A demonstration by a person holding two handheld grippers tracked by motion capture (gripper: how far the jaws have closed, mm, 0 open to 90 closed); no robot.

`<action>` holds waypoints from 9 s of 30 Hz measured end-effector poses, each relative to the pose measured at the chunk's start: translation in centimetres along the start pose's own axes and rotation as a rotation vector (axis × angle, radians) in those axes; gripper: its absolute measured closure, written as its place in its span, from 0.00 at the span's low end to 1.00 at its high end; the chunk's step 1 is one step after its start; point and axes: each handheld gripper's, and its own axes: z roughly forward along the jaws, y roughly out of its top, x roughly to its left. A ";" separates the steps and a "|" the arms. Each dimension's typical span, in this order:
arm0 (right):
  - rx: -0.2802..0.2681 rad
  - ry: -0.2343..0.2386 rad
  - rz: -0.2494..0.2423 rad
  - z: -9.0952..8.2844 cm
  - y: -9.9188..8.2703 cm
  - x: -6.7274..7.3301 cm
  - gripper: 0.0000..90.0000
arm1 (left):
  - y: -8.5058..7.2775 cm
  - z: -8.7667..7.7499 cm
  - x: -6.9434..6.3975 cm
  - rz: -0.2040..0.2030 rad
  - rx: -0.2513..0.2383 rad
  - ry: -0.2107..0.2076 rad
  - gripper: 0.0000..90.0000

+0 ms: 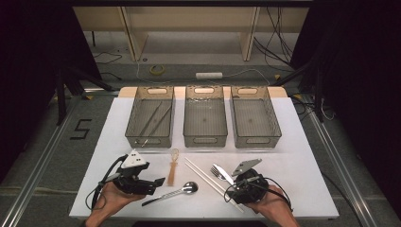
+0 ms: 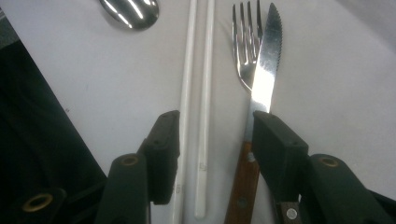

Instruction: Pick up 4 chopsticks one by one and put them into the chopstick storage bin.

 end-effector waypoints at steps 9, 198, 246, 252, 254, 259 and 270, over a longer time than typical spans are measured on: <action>0.061 0.011 0.006 0.4 0.7 -0.2 0.68 | -0.1 -0.3 -0.2 0.010 -0.028 0.007 0.20; -0.219 0.022 -0.033 -2.9 2.2 -0.8 0.36 | 12.3 4.5 -0.2 0.308 0.085 -0.005 0.94; -0.149 0.074 -0.050 -0.5 0.9 1.2 0.32 | 13.0 6.5 15.2 -0.122 0.023 0.288 0.94; -0.147 0.073 -0.051 -0.5 0.8 1.2 0.32 | 12.5 7.2 15.5 -0.124 0.043 0.294 0.94; -0.146 0.072 -0.057 -0.4 0.8 1.1 0.32 | 12.2 7.4 15.7 -0.124 0.052 0.299 0.94; -0.145 0.072 -0.054 -0.4 0.7 1.1 0.32 | 11.7 7.8 15.9 -0.126 0.077 0.319 0.93; -0.142 0.071 -0.058 -0.4 0.7 1.0 0.32 | 11.8 7.4 15.5 -0.156 0.061 0.297 0.70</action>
